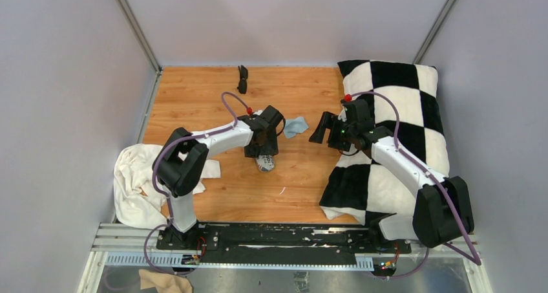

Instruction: Organize the sunglasses

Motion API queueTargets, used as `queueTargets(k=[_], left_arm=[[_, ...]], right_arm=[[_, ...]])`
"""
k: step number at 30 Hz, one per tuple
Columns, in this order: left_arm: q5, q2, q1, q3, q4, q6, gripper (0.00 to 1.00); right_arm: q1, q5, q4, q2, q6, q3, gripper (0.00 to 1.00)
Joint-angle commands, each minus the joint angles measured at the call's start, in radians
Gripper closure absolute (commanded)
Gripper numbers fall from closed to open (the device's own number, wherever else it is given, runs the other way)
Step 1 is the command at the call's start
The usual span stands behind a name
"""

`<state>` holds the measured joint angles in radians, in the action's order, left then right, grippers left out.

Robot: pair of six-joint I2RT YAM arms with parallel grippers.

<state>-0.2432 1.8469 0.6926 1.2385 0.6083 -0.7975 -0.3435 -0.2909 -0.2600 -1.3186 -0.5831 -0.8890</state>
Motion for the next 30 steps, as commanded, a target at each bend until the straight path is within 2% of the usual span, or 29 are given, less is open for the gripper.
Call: queueTargets(k=[1, 8, 12, 16, 19, 22, 25, 30], left_arm=[[-0.019, 0.012, 0.01, -0.008, -0.008, -0.01, 0.36], [0.002, -0.005, 0.007, -0.017, -0.041, 0.021, 0.54], [0.09, -0.077, -0.023, -0.034, -0.1, 0.095, 0.63], [0.378, -0.204, -0.115, -0.104, -0.259, 0.18, 0.72], [0.628, -0.271, -0.211, -0.152, -0.382, 0.183, 0.8], [0.787, -0.327, -0.269, -0.163, -0.454, 0.177, 0.89], [0.862, -0.375, -0.297, -0.162, -0.507, 0.149, 0.99], [0.995, -0.433, -0.328, -0.184, -0.688, 0.023, 1.0]], right_arm=[[0.017, -0.019, 0.006, -0.007, -0.007, 0.018, 0.14], [0.017, -0.02, 0.006, 0.005, -0.007, 0.026, 0.14], [0.018, -0.03, 0.005, 0.022, 0.001, 0.021, 0.14], [0.021, -0.106, 0.02, 0.04, 0.038, 0.0, 0.14], [0.043, -0.251, 0.103, 0.048, 0.036, 0.003, 0.14], [0.066, -0.369, 0.195, 0.039, -0.002, 0.002, 0.14], [0.077, -0.483, 0.419, 0.022, -0.121, 0.03, 0.14], [0.083, -0.612, 0.985, -0.072, -0.491, 0.105, 0.14]])
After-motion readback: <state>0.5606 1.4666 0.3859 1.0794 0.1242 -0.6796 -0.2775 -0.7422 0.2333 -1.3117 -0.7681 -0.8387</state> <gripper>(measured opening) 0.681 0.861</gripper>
